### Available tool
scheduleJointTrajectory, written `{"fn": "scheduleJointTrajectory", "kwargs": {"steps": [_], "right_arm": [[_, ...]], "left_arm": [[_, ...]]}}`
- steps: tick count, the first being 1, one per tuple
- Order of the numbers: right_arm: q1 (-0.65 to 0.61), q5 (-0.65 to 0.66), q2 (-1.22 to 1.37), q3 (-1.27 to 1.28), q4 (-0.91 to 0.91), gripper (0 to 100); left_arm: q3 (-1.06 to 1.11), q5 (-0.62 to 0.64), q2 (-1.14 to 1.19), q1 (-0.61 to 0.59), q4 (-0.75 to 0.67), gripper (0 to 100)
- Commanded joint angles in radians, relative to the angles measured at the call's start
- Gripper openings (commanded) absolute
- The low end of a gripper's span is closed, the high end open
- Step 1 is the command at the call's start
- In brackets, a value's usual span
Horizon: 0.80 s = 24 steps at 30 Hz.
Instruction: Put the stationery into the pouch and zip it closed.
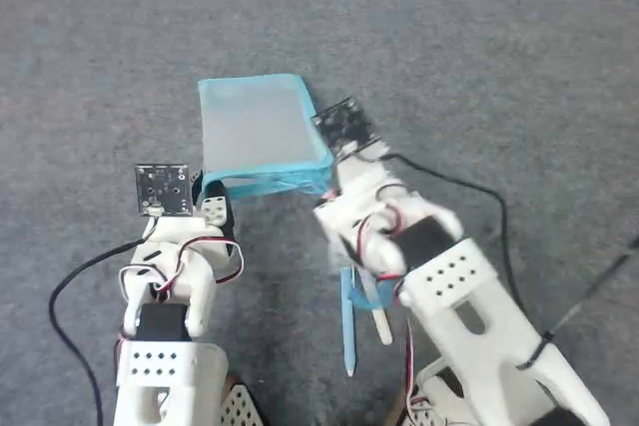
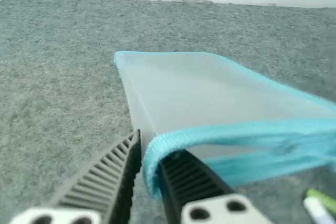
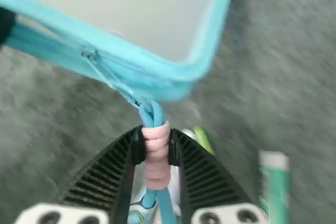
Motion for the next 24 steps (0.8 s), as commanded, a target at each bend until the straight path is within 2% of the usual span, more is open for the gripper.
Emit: {"fn": "scheduleJointTrajectory", "kwargs": {"steps": [1, 10, 18, 24], "right_arm": [[0.091, 0.051, -0.033, -0.094, 0.085, 0.6], [0.228, 0.103, 0.156, -0.264, 0.154, 0.6], [0.229, 0.152, 0.274, -0.35, 0.189, 1.3], [0.231, 0.267, 0.111, -0.322, 0.456, 21.1]], "left_arm": [[-0.045, 0.008, 0.005, -0.011, -0.04, 1], [-0.044, 0.006, 0.005, -0.006, -0.04, 1], [-0.044, 0.011, 0.011, -0.005, -0.04, 1], [0.015, 0.009, 0.012, 0.052, -0.137, 1]]}}
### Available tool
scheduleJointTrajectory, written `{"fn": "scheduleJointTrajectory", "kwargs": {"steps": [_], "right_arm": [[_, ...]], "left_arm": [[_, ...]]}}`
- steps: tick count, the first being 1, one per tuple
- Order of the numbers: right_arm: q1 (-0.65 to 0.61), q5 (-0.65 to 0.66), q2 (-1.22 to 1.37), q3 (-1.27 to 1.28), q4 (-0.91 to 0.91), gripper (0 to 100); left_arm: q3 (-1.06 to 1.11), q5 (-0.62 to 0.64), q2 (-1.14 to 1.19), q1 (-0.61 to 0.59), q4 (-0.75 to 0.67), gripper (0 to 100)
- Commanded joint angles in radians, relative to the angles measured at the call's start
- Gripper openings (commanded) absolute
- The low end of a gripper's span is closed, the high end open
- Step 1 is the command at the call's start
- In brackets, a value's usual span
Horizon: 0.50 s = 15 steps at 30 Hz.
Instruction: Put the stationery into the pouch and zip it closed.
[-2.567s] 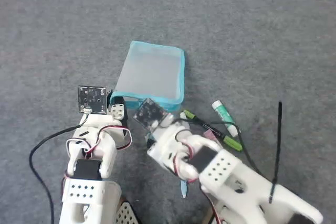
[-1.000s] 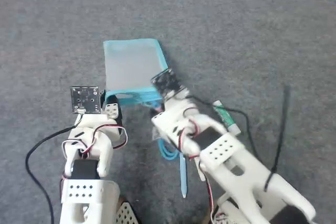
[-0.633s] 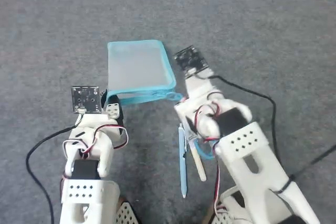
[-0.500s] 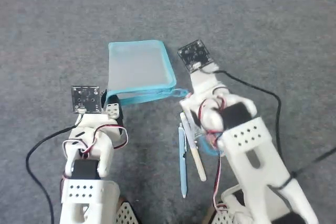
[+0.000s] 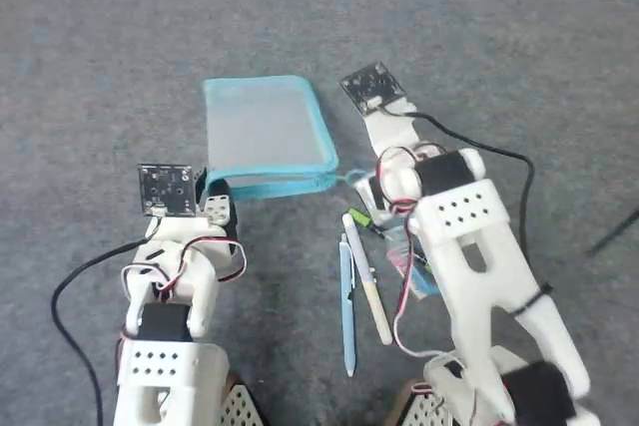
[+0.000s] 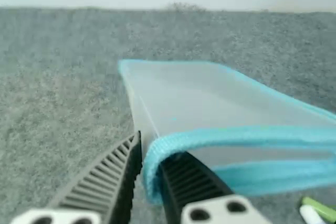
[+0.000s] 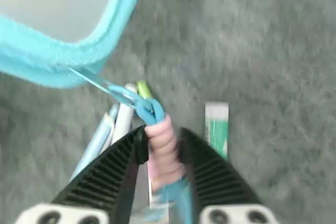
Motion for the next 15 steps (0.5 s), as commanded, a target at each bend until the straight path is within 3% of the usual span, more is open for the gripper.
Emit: {"fn": "scheduleJointTrajectory", "kwargs": {"steps": [1, 7, 15], "right_arm": [[0.036, 0.103, -0.165, -0.008, 0.162, 23.9], [0.137, 0.158, -0.285, 0.155, 0.14, 26.4], [0.294, 0.244, -0.154, 0.259, -0.036, 26.3]], "left_arm": [[0.01, 0.006, 0.012, 0.035, -0.103, 1], [0.01, 0.006, 0.006, 0.034, -0.101, 1], [0.012, 0.006, 0.009, 0.034, -0.101, 1]]}}
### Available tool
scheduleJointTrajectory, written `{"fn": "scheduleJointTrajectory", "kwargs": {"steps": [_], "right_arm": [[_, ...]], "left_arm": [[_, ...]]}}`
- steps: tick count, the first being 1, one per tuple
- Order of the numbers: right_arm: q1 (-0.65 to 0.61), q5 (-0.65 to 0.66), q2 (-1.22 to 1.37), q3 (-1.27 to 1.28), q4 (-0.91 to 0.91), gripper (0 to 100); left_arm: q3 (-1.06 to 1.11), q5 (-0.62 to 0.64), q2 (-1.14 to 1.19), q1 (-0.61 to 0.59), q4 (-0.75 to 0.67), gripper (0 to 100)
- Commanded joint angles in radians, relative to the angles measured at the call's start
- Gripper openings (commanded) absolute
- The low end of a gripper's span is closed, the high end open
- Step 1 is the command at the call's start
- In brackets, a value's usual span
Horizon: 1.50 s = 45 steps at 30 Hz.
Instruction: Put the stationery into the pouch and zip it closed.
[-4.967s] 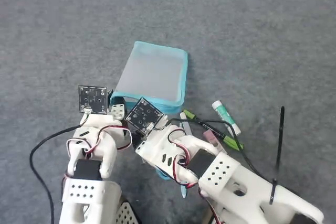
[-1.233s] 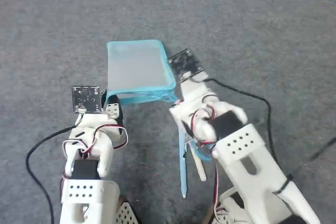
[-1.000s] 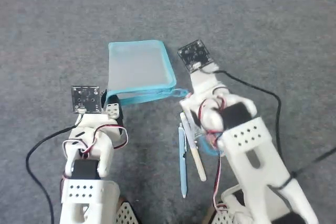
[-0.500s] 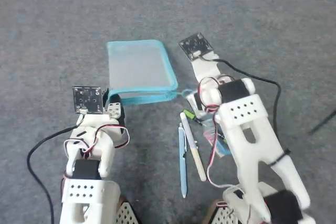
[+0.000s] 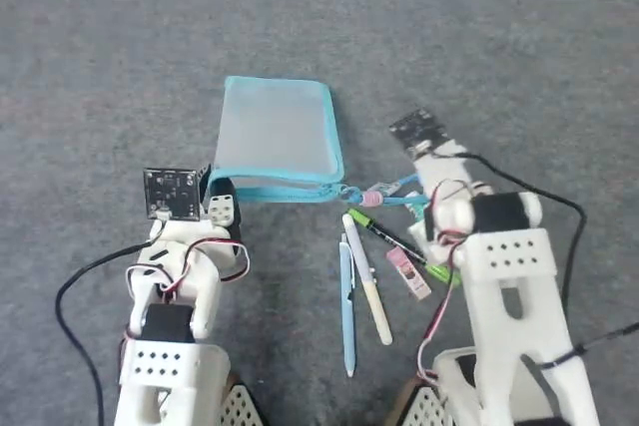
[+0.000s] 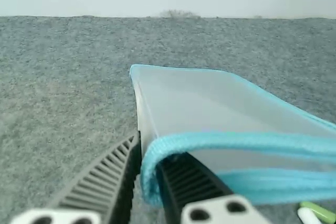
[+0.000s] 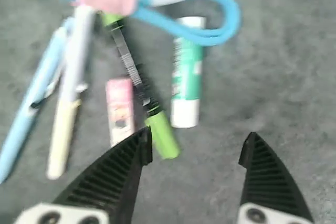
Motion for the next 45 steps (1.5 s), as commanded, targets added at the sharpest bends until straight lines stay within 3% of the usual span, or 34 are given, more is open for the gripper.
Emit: {"fn": "scheduleJointTrajectory", "kwargs": {"steps": [1, 10, 19, 27, 34, 38, 45], "right_arm": [[0.058, 0.029, 0.091, -0.003, -0.084, 26.3], [0.058, 0.068, 0.386, -0.003, -0.257, 26.3], [0.065, 0.068, 0.519, -0.002, -0.277, 26.2], [0.065, 0.068, 0.532, -0.002, -0.343, 3.2], [0.125, 0.066, 0.501, -0.005, -0.331, 0.6], [0.162, 0.069, 0.352, 0.006, -0.216, 0.6], [0.028, 0.204, -0.01, 0.041, 0.143, 0.6]], "left_arm": [[-0.021, 0.006, 0.009, 0.006, -0.04, 1], [-0.021, 0.006, 0.006, 0.006, -0.04, 1], [-0.021, 0.006, 0.005, 0.006, -0.041, 1], [-0.019, 0.008, 0.005, 0.014, -0.04, 1], [-0.018, 0.008, 0.006, 0.015, -0.041, 1], [-0.005, 0.012, 0.012, 0.04, -0.072, 1], [0.015, 0.009, 0.006, 0.084, -0.097, 1]]}}
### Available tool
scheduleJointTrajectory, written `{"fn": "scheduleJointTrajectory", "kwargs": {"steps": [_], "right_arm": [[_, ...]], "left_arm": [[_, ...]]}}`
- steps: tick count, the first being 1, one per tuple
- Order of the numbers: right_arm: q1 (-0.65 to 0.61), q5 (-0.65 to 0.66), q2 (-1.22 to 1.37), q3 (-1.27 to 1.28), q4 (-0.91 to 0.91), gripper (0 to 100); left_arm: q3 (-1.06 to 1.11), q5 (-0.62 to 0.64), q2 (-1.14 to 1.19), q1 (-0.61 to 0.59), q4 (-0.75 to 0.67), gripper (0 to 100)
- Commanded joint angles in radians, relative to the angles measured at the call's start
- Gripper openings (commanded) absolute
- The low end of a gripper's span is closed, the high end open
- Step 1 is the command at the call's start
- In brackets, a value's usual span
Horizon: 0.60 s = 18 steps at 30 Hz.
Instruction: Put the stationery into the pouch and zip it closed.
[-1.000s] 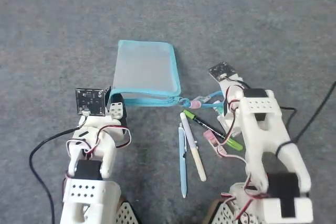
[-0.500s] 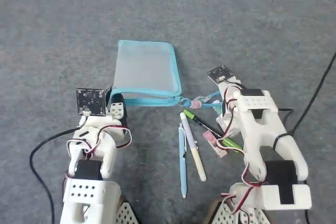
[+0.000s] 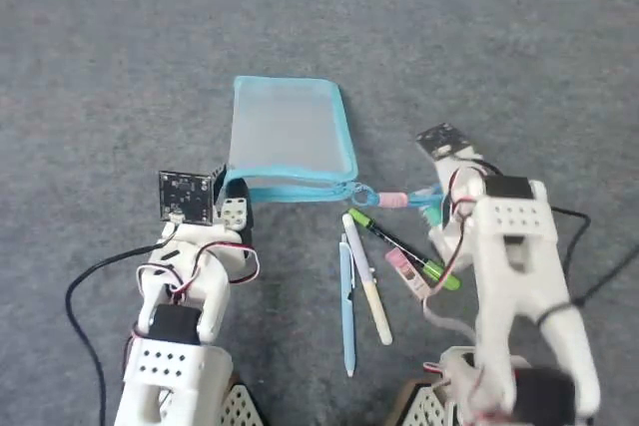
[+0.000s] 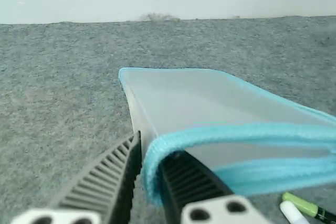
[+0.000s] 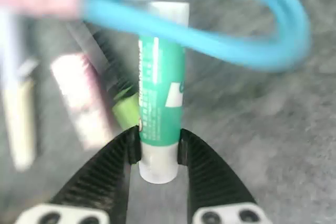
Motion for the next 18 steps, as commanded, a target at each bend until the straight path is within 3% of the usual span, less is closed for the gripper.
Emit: {"fn": "scheduleJointTrajectory", "kwargs": {"steps": [1, 7, 18], "right_arm": [[-0.064, 0.081, -0.228, -0.008, 0.174, 0.6], [-0.186, 0.115, -0.452, -0.008, 0.335, 0.6], [-0.503, -0.101, -0.372, -0.161, 0.262, 0.6]], "left_arm": [[-0.019, 0.009, 0.006, 0.014, -0.041, 1], [-0.019, 0.008, 0.011, 0.021, -0.044, 1], [-0.019, 0.008, 0.009, 0.021, -0.043, 1]]}}
